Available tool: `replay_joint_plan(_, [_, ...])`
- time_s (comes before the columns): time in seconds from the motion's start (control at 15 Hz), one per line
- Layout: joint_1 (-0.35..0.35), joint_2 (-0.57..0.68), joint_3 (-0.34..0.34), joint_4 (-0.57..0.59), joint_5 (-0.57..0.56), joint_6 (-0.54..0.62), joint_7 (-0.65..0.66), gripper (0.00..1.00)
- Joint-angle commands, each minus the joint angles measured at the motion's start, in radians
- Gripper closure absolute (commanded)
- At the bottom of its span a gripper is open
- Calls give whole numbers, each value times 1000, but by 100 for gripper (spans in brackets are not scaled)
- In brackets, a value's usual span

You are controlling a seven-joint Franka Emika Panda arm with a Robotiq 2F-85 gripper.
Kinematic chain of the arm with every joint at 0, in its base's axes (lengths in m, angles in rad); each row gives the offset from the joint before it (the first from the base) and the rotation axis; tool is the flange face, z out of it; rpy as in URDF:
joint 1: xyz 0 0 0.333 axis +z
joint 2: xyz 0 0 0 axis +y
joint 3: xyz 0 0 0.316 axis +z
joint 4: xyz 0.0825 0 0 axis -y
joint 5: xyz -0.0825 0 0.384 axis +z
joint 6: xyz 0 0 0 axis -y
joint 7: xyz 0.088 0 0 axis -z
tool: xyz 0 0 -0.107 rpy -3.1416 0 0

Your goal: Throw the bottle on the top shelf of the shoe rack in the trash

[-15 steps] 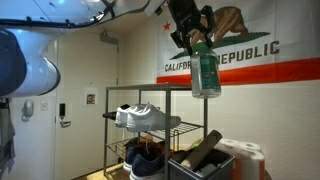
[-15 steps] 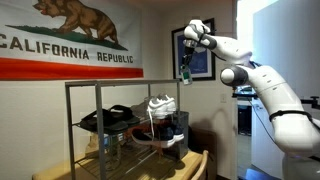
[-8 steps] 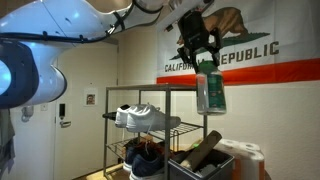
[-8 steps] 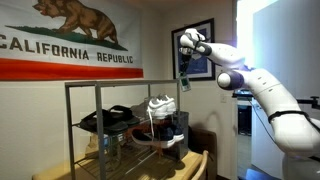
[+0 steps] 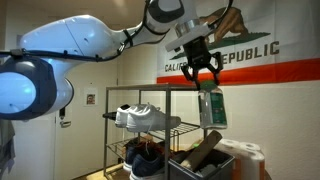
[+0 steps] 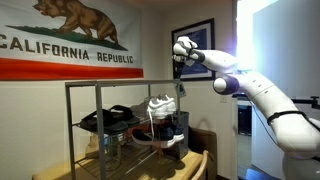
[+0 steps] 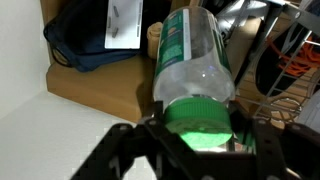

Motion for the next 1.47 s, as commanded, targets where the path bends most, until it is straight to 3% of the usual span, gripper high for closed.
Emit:
replay_joint_plan(0.0, [17,83,-24,85,-11,46,-27,60])
replay_joint_plan(0.13, [17,60,-25,7,-5,128,-10,60])
replay_joint_plan(0.47, [-4,78,1,10,50,248,56,60])
replay_joint_plan(1.4, [-102,48,88,7,271,223,322,60])
